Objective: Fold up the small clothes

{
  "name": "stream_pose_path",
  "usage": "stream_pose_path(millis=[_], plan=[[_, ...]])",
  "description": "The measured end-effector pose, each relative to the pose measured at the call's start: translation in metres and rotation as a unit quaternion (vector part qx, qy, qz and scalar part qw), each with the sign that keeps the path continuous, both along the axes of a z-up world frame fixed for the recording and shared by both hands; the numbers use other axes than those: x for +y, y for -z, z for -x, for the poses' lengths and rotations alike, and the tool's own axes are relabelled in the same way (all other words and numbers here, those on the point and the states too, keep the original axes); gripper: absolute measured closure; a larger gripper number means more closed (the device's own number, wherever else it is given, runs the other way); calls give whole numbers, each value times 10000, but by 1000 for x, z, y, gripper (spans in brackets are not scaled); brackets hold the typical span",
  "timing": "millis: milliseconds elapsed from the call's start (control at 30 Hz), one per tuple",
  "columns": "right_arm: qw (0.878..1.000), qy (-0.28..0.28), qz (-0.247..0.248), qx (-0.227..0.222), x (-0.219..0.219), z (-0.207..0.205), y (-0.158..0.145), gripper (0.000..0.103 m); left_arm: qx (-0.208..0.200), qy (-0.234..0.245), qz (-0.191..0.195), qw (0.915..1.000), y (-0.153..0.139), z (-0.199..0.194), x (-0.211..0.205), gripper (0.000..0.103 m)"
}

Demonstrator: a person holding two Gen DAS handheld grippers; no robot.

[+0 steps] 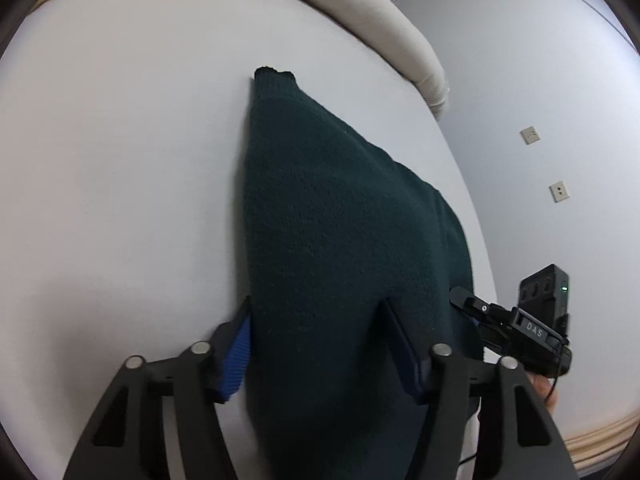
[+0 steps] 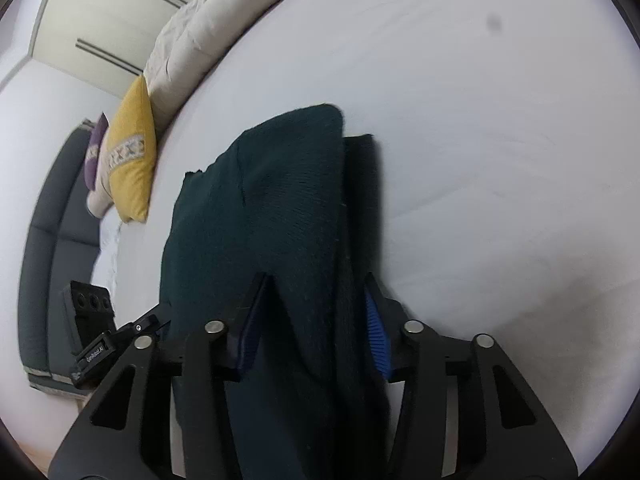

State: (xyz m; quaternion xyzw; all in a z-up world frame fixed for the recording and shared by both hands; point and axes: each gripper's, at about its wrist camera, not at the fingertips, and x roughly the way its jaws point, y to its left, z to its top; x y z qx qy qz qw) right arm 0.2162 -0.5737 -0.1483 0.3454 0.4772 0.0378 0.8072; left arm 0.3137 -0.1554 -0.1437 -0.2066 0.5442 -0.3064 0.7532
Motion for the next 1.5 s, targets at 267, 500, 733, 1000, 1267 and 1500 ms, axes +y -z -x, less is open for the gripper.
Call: stream_pose_path(millis=[267, 500, 733, 1000, 1267, 1500], plan=[[9930, -183, 1168, -7, 34, -4, -25, 83, -364, -9, -651, 9972, -17, 10, -12, 66], [9872, -211, 1536, -374, 67, 17, -76, 85, -744, 27, -888, 9933, -56, 39, 6, 72], [9874, -587, 1216, -831, 138, 63, -126, 85, -1071, 9, -940, 9898, -101, 86, 78, 72], [9871, -1122, 768, -850, 245, 110, -123, 84, -1060, -176, -1276, 9860, -102, 147, 167, 71], [9888, -1328, 563, -387, 296, 123, -60, 84, -542, -386, -1393, 9880, -41, 162, 213, 71], [9942, -1074, -32, -75, 277, 115, -4, 79, -532, -485, -1107, 9912, -14, 160, 221, 58]])
